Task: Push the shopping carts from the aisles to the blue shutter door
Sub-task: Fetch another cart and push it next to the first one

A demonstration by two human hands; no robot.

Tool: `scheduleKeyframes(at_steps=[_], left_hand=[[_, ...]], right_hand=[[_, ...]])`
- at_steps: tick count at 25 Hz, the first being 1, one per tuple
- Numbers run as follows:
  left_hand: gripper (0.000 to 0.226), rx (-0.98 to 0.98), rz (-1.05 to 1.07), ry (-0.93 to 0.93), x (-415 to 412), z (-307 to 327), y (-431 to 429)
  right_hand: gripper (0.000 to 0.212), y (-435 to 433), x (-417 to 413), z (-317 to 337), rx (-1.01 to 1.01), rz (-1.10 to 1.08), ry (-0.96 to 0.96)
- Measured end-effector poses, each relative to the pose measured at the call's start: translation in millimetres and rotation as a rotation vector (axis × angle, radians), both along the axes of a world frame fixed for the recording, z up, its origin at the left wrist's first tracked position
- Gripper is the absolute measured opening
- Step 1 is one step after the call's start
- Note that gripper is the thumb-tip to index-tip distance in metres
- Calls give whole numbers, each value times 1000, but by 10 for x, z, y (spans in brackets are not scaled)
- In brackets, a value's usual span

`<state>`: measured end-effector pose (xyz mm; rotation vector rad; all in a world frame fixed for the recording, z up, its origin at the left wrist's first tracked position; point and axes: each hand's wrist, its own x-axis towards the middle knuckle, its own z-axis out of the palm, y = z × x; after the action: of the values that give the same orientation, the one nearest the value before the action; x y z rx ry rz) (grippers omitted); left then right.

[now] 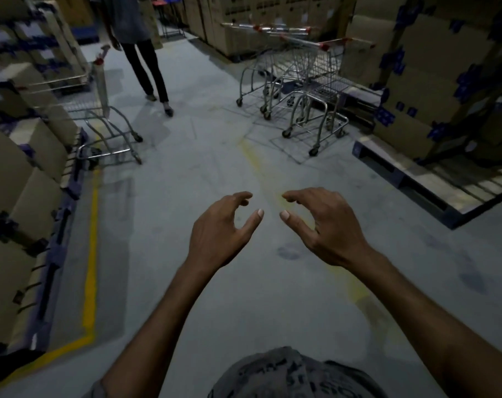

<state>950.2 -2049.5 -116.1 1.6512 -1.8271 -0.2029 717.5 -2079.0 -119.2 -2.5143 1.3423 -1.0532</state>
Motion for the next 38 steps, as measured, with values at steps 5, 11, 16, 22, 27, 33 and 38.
scheduleKeyframes(at_steps=[5, 11, 16, 22, 27, 33, 38], left_hand=[[46, 50, -75, -51, 338, -26, -1184], [44, 56, -112, -54, 488, -165, -2491], [44, 2, -129, -89, 423, -150, -3715], [43, -160, -111, -142, 274, 286, -5036], [41, -237, -119, -165, 267, 537, -6040], [43, -205, -170, -172, 490, 218, -7548], [52, -260, -209, -368, 768, 10, -8967]], right_hand=[[46, -861, 334, 288, -101, -61, 72], [44, -2059, 441, 187, -87, -111, 90], [43, -3389, 356, -82, -44, -131, 80], [43, -5027, 263, -271, 46, -151, 63], [47, -6113, 277, -309, 92, -174, 74], [45, -7396, 460, -367, 71, -226, 73], [44, -8539, 786, -298, -109, -336, 211]])
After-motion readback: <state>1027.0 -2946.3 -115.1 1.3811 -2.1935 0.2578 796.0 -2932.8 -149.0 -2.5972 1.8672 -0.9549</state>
